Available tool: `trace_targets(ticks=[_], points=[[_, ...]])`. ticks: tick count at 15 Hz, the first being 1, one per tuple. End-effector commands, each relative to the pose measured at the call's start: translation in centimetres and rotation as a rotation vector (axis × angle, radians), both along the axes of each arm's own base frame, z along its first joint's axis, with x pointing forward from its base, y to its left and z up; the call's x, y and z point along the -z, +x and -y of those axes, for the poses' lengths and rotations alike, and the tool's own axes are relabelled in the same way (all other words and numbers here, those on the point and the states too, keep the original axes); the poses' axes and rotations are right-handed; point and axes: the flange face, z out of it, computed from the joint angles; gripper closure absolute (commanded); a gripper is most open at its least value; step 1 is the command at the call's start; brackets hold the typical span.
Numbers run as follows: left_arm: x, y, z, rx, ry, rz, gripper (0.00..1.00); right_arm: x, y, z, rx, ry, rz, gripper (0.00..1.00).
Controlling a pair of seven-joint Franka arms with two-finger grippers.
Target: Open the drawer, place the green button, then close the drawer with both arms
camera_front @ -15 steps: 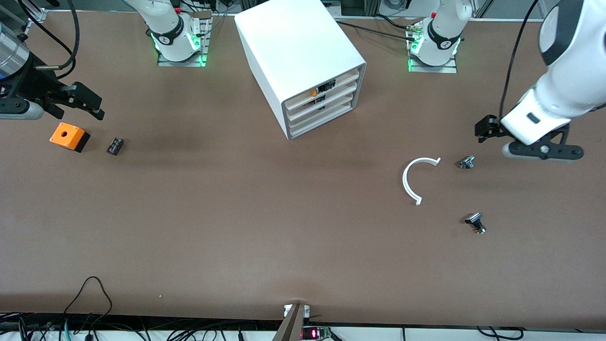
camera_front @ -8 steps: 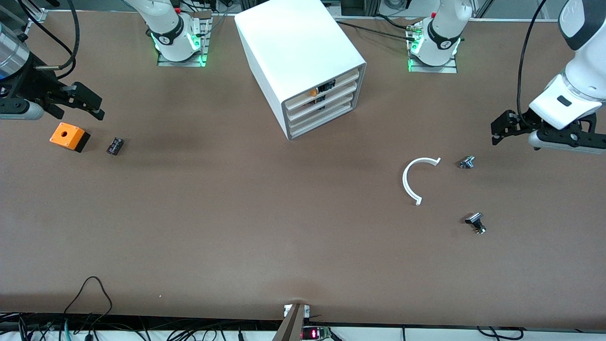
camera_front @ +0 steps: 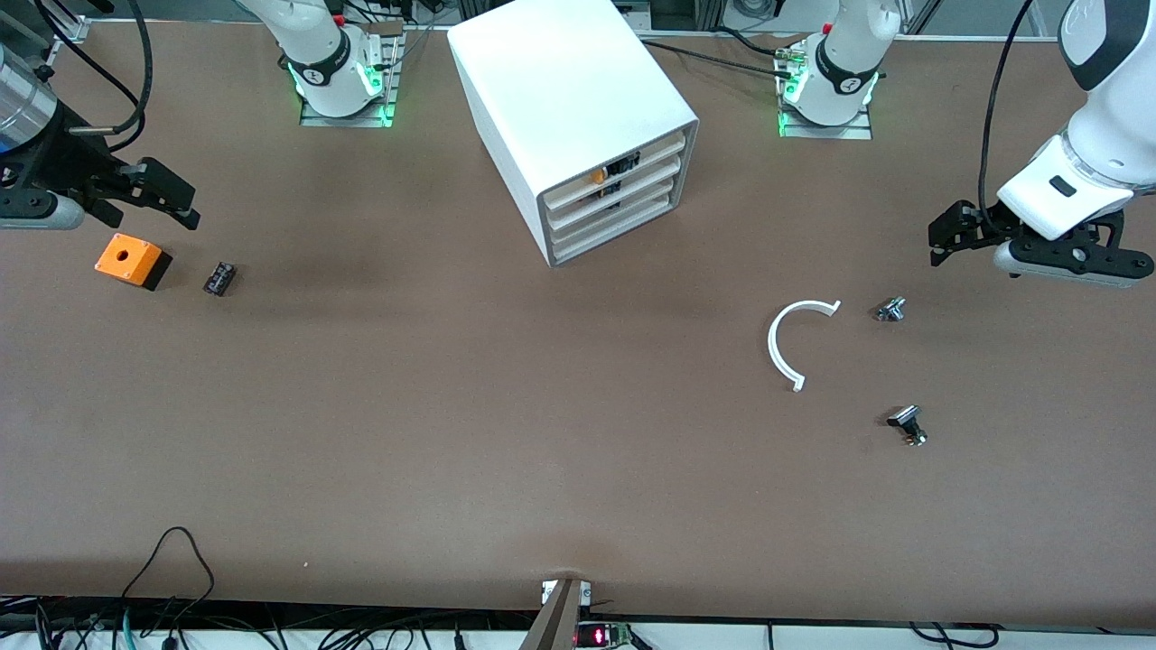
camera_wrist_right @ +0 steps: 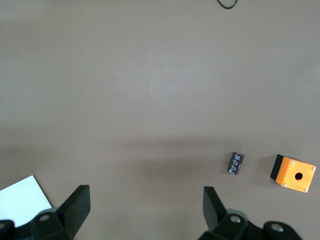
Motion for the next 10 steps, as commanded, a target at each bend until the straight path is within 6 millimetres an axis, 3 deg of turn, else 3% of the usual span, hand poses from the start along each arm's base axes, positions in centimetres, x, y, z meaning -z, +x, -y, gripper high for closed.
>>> trace_targets(ticks=[1,10], points=[[0.02,0.08,-0.31,0.023,0.004,-0.036,0.01,-0.59,0.29,-0.02,-0.008,-0.007,0.005,0.0],[-0.42,0.39,-0.31,0.028,0.025,-0.027,0.01,-0.57,0.3,0.33,-0.013,-0.009,0.004,0.0]])
